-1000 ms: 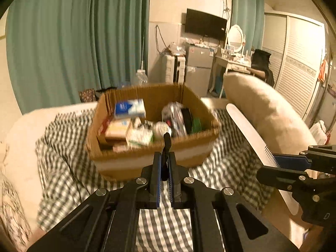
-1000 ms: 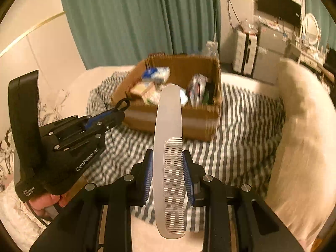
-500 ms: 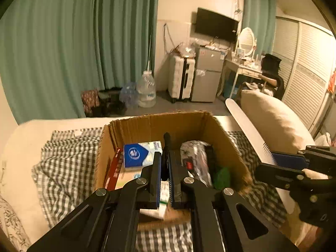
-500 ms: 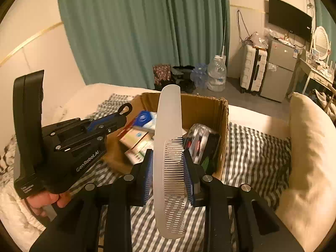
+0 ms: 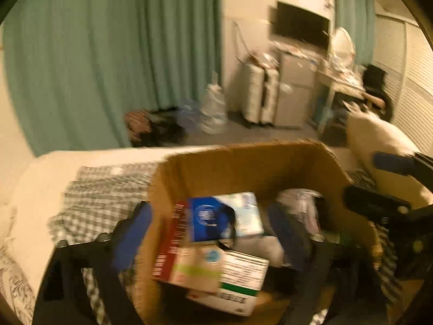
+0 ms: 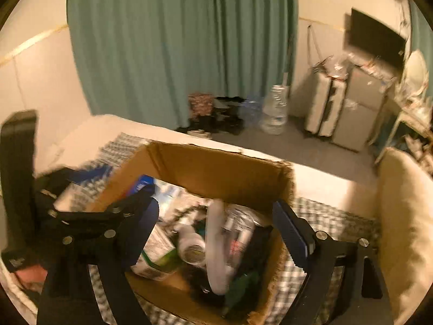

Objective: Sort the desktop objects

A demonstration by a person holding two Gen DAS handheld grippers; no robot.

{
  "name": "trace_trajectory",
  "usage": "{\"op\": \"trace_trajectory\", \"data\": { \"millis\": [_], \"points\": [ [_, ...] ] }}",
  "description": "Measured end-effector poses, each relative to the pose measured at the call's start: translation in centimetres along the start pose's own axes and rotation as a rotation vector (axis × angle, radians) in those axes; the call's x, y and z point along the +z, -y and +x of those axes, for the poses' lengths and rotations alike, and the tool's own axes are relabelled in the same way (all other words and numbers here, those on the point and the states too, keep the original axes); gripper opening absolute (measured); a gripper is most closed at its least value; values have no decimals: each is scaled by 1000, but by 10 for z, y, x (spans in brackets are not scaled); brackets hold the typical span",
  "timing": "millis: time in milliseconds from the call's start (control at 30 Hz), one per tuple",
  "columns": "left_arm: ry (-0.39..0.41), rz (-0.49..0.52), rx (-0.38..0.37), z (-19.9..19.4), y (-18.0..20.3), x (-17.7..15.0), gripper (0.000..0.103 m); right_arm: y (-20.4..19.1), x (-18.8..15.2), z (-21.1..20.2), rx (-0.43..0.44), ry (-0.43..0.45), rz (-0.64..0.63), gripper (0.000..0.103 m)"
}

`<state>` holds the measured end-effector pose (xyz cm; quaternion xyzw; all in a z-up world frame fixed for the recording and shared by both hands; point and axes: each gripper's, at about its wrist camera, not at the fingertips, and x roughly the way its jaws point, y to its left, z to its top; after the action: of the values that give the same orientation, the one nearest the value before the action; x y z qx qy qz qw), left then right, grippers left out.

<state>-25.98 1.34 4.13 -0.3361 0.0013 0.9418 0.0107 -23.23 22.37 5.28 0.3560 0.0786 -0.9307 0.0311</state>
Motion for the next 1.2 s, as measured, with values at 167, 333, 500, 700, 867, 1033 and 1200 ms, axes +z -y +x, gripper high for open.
{"op": "trace_trajectory", "data": {
  "millis": [167, 333, 500, 700, 867, 1033, 1200],
  "points": [
    [5, -26, 39, -33, -12, -10, 97, 2, -8, -33, -76, 8, 58, 88],
    [71, -45, 44, -81, -7, -16, 103, 2, -20, -86, -109, 37, 108, 100],
    [110, 5, 42, -115, 18, -30, 103, 5, -57, -124, -154, 68, 125, 103],
    [111, 58, 74, -134, 42, -46, 103, 10, -85, -125, -135, 1, 172, 103],
    [107, -31, 67, -131, 33, -55, 103, 16, -87, -127, -146, 35, 190, 103],
    [49, -105, 55, -105, 20, -74, 103, 18, -93, -111, -105, 42, 230, 103],
    [21, -180, 4, -93, 8, -83, 103, 12, -101, -93, -90, 13, 254, 103]
  ]
}}
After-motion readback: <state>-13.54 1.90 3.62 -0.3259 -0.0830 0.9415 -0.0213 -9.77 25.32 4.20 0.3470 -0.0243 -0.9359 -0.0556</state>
